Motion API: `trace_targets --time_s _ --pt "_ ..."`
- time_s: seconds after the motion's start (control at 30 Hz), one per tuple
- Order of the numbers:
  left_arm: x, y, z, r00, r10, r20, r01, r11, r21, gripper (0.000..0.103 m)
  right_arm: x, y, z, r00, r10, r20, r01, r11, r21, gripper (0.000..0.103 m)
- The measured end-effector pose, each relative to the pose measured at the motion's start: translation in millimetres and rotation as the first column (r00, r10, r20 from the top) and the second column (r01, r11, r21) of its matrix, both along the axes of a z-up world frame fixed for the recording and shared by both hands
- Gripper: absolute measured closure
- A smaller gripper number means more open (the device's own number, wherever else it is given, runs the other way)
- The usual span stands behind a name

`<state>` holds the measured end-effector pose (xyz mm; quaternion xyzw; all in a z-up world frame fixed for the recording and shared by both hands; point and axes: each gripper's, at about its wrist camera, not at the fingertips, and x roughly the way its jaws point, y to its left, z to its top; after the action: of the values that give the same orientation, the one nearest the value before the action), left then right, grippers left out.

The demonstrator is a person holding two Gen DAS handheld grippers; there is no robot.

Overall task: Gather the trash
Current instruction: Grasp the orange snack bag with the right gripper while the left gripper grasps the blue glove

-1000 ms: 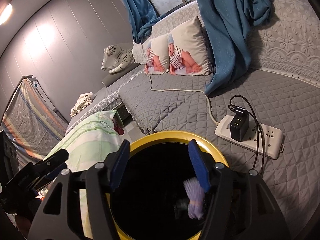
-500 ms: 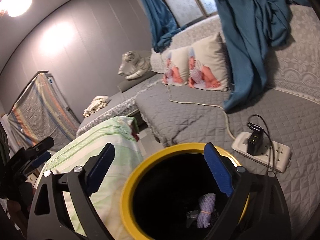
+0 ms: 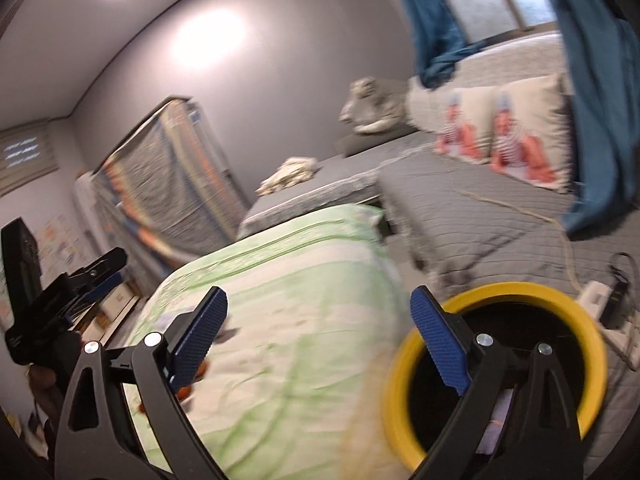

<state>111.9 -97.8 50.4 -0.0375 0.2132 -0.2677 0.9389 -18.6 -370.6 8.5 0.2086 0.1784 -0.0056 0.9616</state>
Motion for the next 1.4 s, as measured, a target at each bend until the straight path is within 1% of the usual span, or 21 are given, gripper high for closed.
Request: trace_targets --time_s 0.13,0.23,0.33,0.43,0.5,0.53,0.6,0.7,0.8,0.83,0.93,1.07,1.17,1.23,1.4 --pt "0.7 47.2 -7.4 0.997 0.082 0.006 -0.082 0.996 0.018 0.008 18.7 34.7 4.3 0.996 0.089 -0.018 -0.089 0.996 -0.022 0.014" --pt "2.4 81.4 -17.8 0.991 0.132 -0.008 -0.132 0.991 0.027 0.008 31.0 59.2 4.2 0.987 0.154 -0.036 -0.155 0.988 -0.017 0.014" --pt "4.9 112.2 -32.9 0.982 0.187 -0.014 -0.185 0.980 0.069 0.008 43.3 82.6 1.8 0.974 0.219 -0.057 -0.220 0.975 -0.017 0.014" --pt "7.7 137.5 -48.4 0.972 0.235 -0.028 -0.231 0.968 0.101 0.008 53.6 107.4 -4.3 0.948 0.307 -0.078 -0.308 0.951 0.003 0.014" --pt "7.1 156.4 -60.3 0.960 0.276 -0.048 -0.271 0.958 0.097 0.008 58.8 119.7 -11.1 0.929 0.357 -0.094 -0.356 0.934 0.028 0.014" --pt "5.8 166.2 -64.9 0.957 0.285 -0.059 -0.280 0.956 0.091 0.008 63.2 129.2 -15.7 0.913 0.393 -0.112 -0.391 0.919 0.043 0.014" --pt "6.1 178.1 -74.3 0.950 0.302 -0.085 -0.294 0.951 0.093 0.008 68.2 142.3 -21.8 0.889 0.437 -0.137 -0.433 0.899 0.058 0.014" --pt "9.2 195.4 -90.1 0.937 0.329 -0.118 -0.318 0.943 0.101 0.008 75.1 163.6 -29.8 0.857 0.486 -0.170 -0.483 0.873 0.064 0.014" --pt "11.8 203.4 -104.3 0.932 0.333 -0.141 -0.319 0.941 0.114 0.008 80.1 178.3 -37.8 0.824 0.530 -0.198 -0.525 0.847 0.083 0.014" --pt "13.7 203.4 -109.0 0.932 0.331 -0.146 -0.314 0.941 0.127 0.008 82.0 185.9 -41.1 0.805 0.554 -0.210 -0.547 0.831 0.097 0.014" --pt "20.0 204.0 -121.9 0.934 0.320 -0.162 -0.296 0.943 0.155 0.009 84.6 199.8 -47.3 0.764 0.602 -0.232 -0.591 0.797 0.124 0.015" --pt "26.3 205.4 -134.1 0.937 0.288 -0.197 -0.262 0.953 0.150 0.013 93.4 211.9 -51.2 0.728 0.636 -0.255 -0.613 0.771 0.172 0.018" --pt "28.9 206.2 -139.4 0.939 0.277 -0.203 -0.249 0.956 0.154 0.015 104.7 214.8 -54.4 0.713 0.647 -0.270 -0.607 0.762 0.224 0.022" --pt "30.3 205.9 -141.3 0.941 0.270 -0.206 -0.240 0.958 0.160 0.016 112.3 218.7 -54.9 0.703 0.653 -0.282 -0.610 0.757 0.234 0.028" --pt "37.9 202.3 -143.8 0.946 0.237 -0.219 -0.203 0.965 0.167 0.019 131.1 231.8 -52.4 0.682 0.667 -0.301 -0.614 0.745 0.261 0.032"
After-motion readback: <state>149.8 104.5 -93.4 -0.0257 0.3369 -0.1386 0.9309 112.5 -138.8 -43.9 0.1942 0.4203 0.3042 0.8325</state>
